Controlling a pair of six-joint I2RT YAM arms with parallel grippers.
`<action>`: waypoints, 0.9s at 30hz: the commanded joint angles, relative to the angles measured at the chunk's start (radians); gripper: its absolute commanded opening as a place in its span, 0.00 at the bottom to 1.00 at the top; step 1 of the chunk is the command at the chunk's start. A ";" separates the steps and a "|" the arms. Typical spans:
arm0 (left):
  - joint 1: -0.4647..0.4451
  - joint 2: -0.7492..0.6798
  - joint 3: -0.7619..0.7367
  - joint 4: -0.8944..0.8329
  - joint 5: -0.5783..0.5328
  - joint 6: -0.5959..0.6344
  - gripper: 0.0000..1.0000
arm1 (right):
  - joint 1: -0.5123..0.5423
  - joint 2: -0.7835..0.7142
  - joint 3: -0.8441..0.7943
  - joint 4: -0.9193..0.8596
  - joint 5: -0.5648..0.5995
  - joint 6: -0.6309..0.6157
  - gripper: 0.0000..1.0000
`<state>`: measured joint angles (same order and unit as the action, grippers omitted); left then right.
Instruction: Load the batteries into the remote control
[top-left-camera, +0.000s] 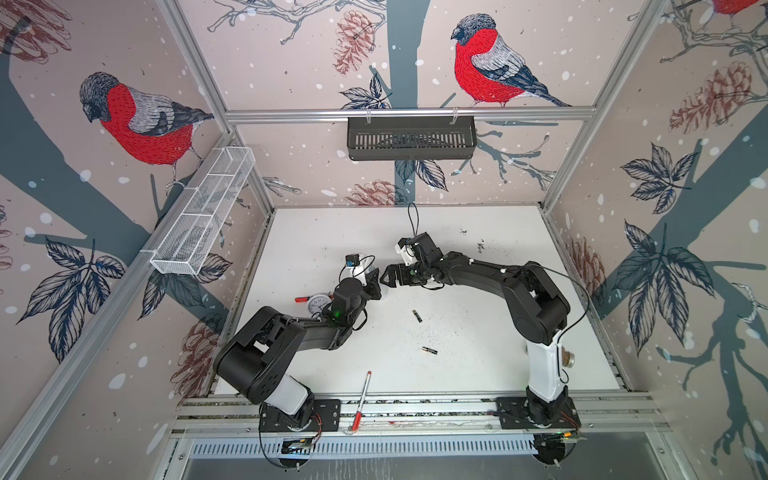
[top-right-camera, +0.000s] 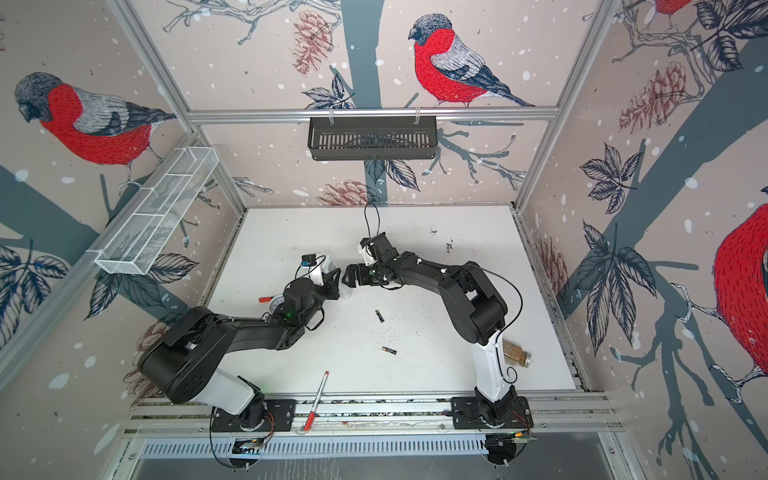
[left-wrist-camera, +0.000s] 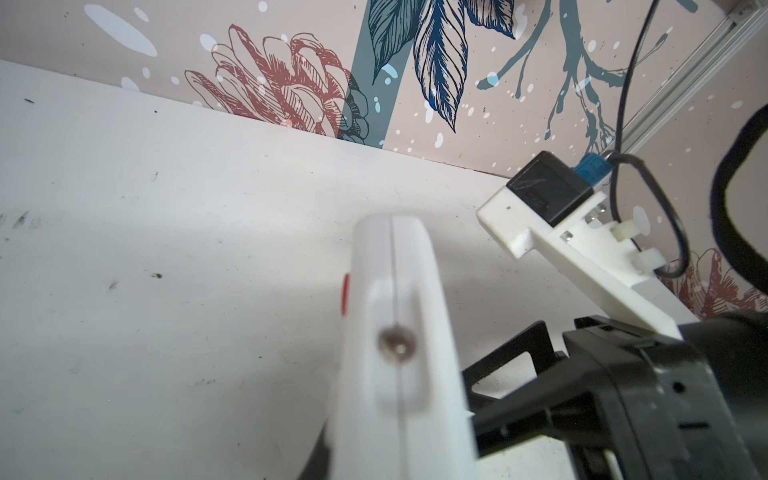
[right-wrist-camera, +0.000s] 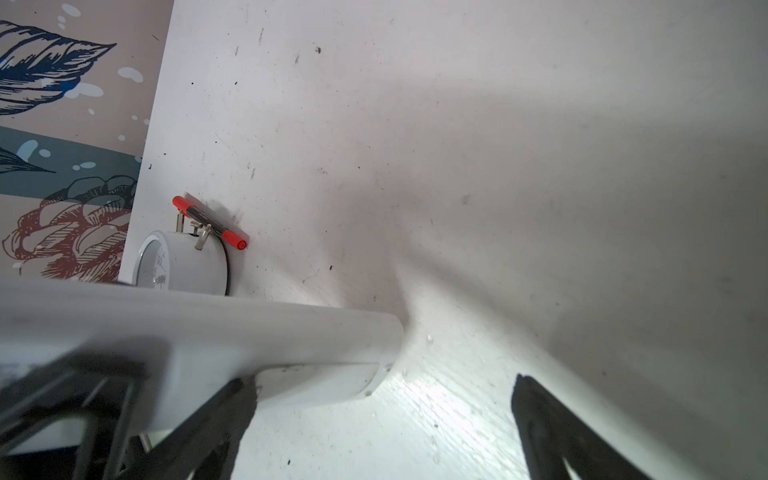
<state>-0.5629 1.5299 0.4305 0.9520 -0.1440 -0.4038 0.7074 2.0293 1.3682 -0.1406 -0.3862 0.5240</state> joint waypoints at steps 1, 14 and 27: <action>-0.033 -0.014 0.018 0.240 0.143 0.043 0.00 | 0.000 0.012 -0.021 -0.105 0.190 -0.030 0.99; -0.043 -0.004 0.019 0.205 0.080 0.082 0.00 | -0.022 -0.034 -0.057 -0.106 0.158 -0.040 0.99; -0.045 0.006 0.019 0.200 0.070 0.087 0.00 | -0.034 -0.087 -0.096 -0.099 0.147 -0.041 1.00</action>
<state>-0.6014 1.5394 0.4362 0.9600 -0.1062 -0.3077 0.6804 1.9434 1.2831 -0.1616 -0.3710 0.4950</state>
